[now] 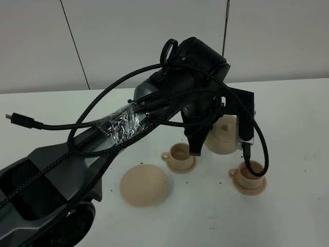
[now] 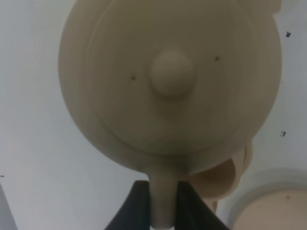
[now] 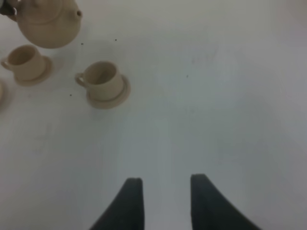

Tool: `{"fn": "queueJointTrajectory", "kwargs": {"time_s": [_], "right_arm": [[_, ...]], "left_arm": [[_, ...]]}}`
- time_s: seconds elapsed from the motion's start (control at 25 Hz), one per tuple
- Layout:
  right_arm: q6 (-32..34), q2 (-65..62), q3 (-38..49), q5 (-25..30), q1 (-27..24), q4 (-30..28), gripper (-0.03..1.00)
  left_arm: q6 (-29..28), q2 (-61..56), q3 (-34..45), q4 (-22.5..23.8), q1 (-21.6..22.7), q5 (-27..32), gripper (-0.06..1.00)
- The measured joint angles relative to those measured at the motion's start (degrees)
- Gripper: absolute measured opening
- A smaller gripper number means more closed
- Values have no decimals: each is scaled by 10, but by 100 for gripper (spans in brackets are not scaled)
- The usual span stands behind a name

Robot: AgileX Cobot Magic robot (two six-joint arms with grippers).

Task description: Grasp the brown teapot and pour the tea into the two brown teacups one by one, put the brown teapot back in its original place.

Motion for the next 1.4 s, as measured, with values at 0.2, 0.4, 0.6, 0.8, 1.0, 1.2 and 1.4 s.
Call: {"fn": "queueJointTrajectory", "kwargs": {"time_s": [0.2, 0.4, 0.6, 0.8, 1.0, 1.2, 1.4], "right_arm": [[0, 0, 0, 0, 0, 0, 24], [0, 0, 0, 0, 0, 0, 24], [0, 0, 0, 0, 0, 0, 24], [0, 0, 0, 0, 0, 0, 24], [0, 0, 0, 0, 0, 0, 24], [0, 0, 0, 0, 0, 0, 24], [0, 0, 0, 0, 0, 0, 24]], "left_arm": [[33, 0, 0, 1, -5, -2, 17], [71, 0, 0, 8, -4, -13, 17], [111, 0, 0, 27, -4, -38, 17], [129, 0, 0, 27, -4, -61, 17], [158, 9, 0, 30, -8, -66, 17], [165, 25, 0, 50, -22, -82, 17], [165, 27, 0, 52, -30, -100, 17]]}}
